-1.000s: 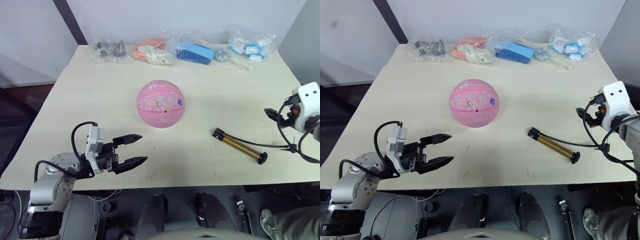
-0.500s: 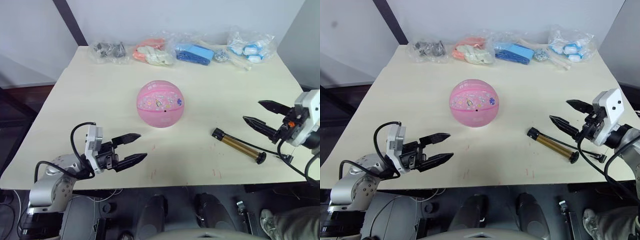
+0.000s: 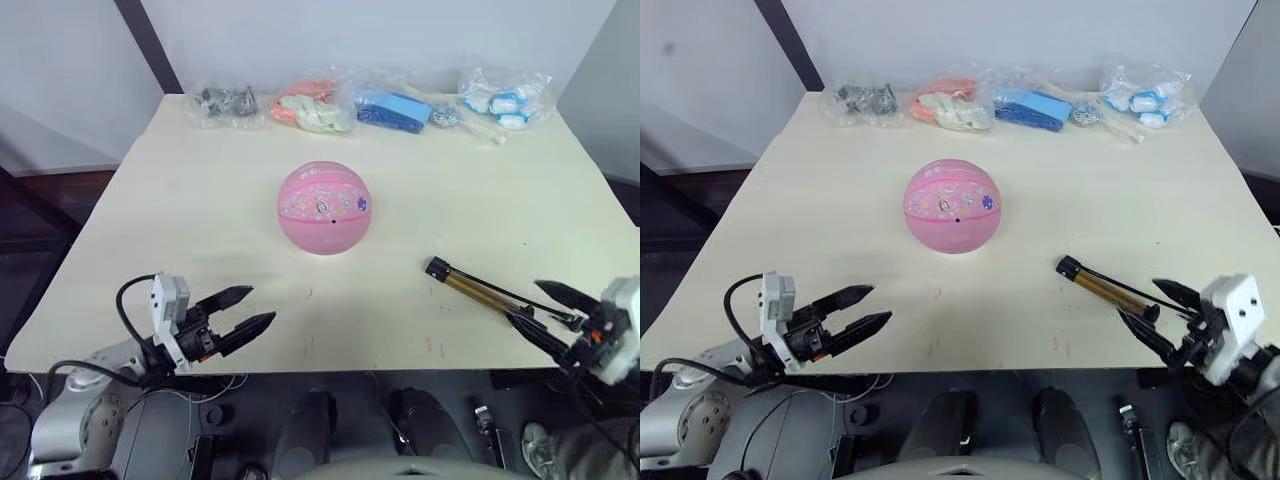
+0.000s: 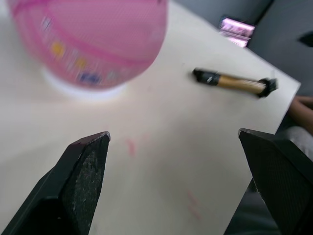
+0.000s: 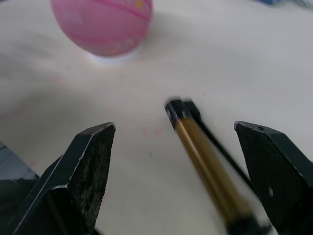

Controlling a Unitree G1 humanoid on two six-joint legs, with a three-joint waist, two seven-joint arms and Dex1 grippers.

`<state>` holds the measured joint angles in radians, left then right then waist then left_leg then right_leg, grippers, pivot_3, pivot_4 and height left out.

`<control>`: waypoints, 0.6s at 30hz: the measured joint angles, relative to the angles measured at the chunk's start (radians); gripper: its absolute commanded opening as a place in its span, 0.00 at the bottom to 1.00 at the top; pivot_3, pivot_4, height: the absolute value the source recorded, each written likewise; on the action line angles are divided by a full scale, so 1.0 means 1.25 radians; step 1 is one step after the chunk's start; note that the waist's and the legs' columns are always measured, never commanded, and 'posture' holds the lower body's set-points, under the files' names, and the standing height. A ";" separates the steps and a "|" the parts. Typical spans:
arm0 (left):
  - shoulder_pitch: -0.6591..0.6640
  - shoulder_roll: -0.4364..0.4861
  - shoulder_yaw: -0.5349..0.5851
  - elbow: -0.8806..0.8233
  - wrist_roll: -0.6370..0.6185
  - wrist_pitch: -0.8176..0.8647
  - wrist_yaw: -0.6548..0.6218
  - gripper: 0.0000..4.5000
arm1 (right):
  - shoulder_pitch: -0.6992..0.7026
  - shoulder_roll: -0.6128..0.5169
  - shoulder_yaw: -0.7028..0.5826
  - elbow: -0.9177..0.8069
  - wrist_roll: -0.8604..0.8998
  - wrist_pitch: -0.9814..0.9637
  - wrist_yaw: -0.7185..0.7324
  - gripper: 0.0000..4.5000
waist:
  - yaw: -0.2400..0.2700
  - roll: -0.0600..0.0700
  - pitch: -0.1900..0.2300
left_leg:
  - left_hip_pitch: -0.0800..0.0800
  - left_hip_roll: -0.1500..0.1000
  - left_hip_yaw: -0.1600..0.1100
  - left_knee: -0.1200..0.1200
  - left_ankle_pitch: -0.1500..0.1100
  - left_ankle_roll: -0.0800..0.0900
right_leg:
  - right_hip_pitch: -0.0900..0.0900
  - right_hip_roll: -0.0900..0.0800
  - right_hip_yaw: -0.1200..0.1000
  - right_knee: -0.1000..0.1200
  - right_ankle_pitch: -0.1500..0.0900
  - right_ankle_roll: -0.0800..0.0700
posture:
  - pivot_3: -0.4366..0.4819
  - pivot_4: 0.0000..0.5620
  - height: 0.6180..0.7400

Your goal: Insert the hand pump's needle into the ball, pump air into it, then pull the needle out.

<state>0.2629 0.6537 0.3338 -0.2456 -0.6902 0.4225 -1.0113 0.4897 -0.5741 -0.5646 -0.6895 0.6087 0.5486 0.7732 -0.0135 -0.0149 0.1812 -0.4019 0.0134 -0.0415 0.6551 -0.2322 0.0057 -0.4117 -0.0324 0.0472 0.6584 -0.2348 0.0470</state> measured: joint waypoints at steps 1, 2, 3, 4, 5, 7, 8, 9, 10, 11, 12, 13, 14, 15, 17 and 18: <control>0.002 -0.003 0.001 0.003 0.003 -0.004 0.005 1.00 | 0.020 0.006 -0.003 0.001 -0.006 -0.015 0.002 0.91 | 0.000 0.000 0.000 | 0.001 0.002 0.003 0.000 0.000 0.000 | 0.000 -0.001 0.001 0.000 0.000 0.000 | 0.48 0.27 1.00; 0.003 -0.007 0.001 0.003 0.006 -0.012 0.009 1.00 | 0.040 0.014 -0.004 0.003 -0.017 -0.040 0.006 0.91 | 0.000 -0.001 -0.001 | 0.002 0.003 0.005 0.000 0.000 0.000 | 0.000 -0.001 0.002 0.000 0.000 0.000 | 0.48 0.27 1.00; 0.003 -0.011 0.002 0.004 0.010 -0.016 0.012 1.00 | 0.069 0.021 -0.004 0.009 -0.032 -0.067 0.016 0.91 | 0.000 -0.001 -0.001 | 0.002 0.003 0.006 0.000 0.000 0.000 | 0.000 -0.001 0.002 0.000 0.000 0.000 | 0.48 0.27 1.00; 0.007 -0.013 0.003 0.005 0.015 -0.019 0.014 1.00 | 0.093 0.026 -0.004 0.020 -0.045 -0.087 0.026 0.91 | 0.000 -0.002 -0.002 | 0.002 0.004 0.006 0.000 0.000 0.000 | 0.000 -0.001 0.002 0.000 0.000 0.000 | 0.48 0.27 1.00; 0.007 -0.015 0.003 0.012 0.019 -0.021 0.019 1.00 | 0.112 0.035 -0.004 0.034 -0.058 -0.110 0.032 0.91 | 0.000 -0.002 -0.002 | 0.002 0.004 0.006 0.000 0.000 0.000 | 0.000 -0.002 0.002 0.000 0.000 0.000 | 0.48 0.27 1.00; 0.007 -0.020 0.004 0.024 0.029 -0.024 0.028 1.00 | 0.135 0.059 -0.004 0.058 -0.069 -0.153 0.038 0.91 | 0.000 -0.003 -0.002 | 0.002 0.006 0.006 0.000 0.000 0.000 | -0.001 -0.002 0.002 0.000 0.000 0.000 | 0.48 0.27 1.00; 0.007 -0.020 0.004 0.027 0.031 -0.026 0.028 1.00 | 0.139 0.063 -0.004 0.061 -0.070 -0.161 0.037 0.91 | -0.001 -0.003 -0.003 | 0.002 0.006 0.006 -0.001 0.000 0.000 | -0.001 -0.002 0.002 0.000 0.000 0.000 | 0.48 0.27 1.00; 0.007 -0.020 0.004 0.030 0.032 -0.028 0.028 1.00 | 0.143 0.068 -0.005 0.064 -0.070 -0.167 0.036 0.91 | -0.002 -0.003 -0.003 | 0.002 0.006 0.006 -0.001 0.000 0.000 | -0.002 -0.002 0.003 0.000 0.000 0.000 | 0.48 0.27 1.00; 0.007 -0.020 0.004 0.037 0.033 -0.032 0.028 1.00 | 0.154 0.073 -0.005 0.065 -0.073 -0.180 0.035 0.91 | -0.002 -0.003 -0.003 | 0.002 0.007 0.006 -0.002 0.000 0.000 | -0.002 -0.002 0.003 0.000 0.000 0.000 | 0.48 0.27 1.00; 0.007 -0.020 0.004 0.039 0.034 -0.033 0.028 1.00 | 0.156 0.073 -0.005 0.065 -0.073 -0.183 0.035 0.91 | -0.002 -0.003 -0.003 | 0.002 0.007 0.007 -0.002 0.000 0.000 | -0.002 -0.002 0.003 0.000 0.000 0.000 | 0.48 0.27 1.00; 0.007 -0.020 0.005 0.050 0.038 -0.038 0.027 1.00 | 0.162 0.076 -0.005 0.065 -0.076 -0.195 0.032 0.91 | -0.002 -0.003 -0.003 | 0.002 0.007 0.006 -0.002 0.000 0.000 | -0.002 -0.002 0.002 -0.001 0.000 0.000 | 0.48 0.27 1.00; 0.009 -0.020 0.007 0.058 0.041 -0.040 0.027 1.00 | 0.164 0.083 -0.005 0.065 -0.076 -0.199 0.030 0.91 | -0.001 -0.003 -0.003 | 0.002 0.007 0.006 -0.003 0.000 0.000 | -0.002 -0.002 0.002 -0.001 0.000 0.000 | 0.48 0.27 1.00; 0.009 -0.020 0.007 0.061 0.044 -0.042 0.026 1.00 | 0.166 0.087 -0.005 0.065 -0.077 -0.200 0.028 0.91 | -0.001 -0.003 -0.003 | 0.002 0.007 0.007 -0.003 0.000 0.000 | -0.002 -0.002 0.002 -0.001 0.000 0.000 | 0.48 0.27 1.00; 0.009 -0.020 0.007 0.066 0.048 -0.045 0.026 1.00 | 0.170 0.090 -0.005 0.065 -0.076 -0.201 0.021 0.91 | 0.000 -0.003 -0.003 | 0.002 0.007 0.006 -0.003 0.000 0.000 | -0.003 -0.002 0.002 -0.001 0.000 0.000 | 0.48 0.27 1.00; 0.008 -0.021 0.007 0.068 0.049 -0.047 0.026 1.00 | 0.171 0.090 -0.005 0.064 -0.076 -0.201 0.009 0.91 | 0.000 -0.003 -0.003 | 0.002 0.007 0.007 -0.003 0.000 -0.001 | -0.003 -0.003 0.003 -0.001 0.000 0.000 | 0.48 0.27 1.00; 0.007 -0.021 0.007 0.068 0.049 -0.047 0.026 1.00 | 0.171 0.090 -0.005 0.064 -0.076 -0.201 0.005 0.91 | 0.000 -0.003 -0.003 | 0.002 0.007 0.007 -0.003 0.000 0.000 | -0.003 -0.004 0.003 -0.001 0.000 0.000 | 0.48 0.27 1.00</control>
<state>0.2723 0.6276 0.3421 -0.1607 -0.6287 0.3633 -0.9785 0.7035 -0.4616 -0.5711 -0.6095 0.5133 0.2974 0.7790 -0.0138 -0.0189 0.1778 -0.3998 0.0219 -0.0333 0.6516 -0.2327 0.0050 -0.4152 -0.0374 0.0507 0.6570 -0.2349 0.0469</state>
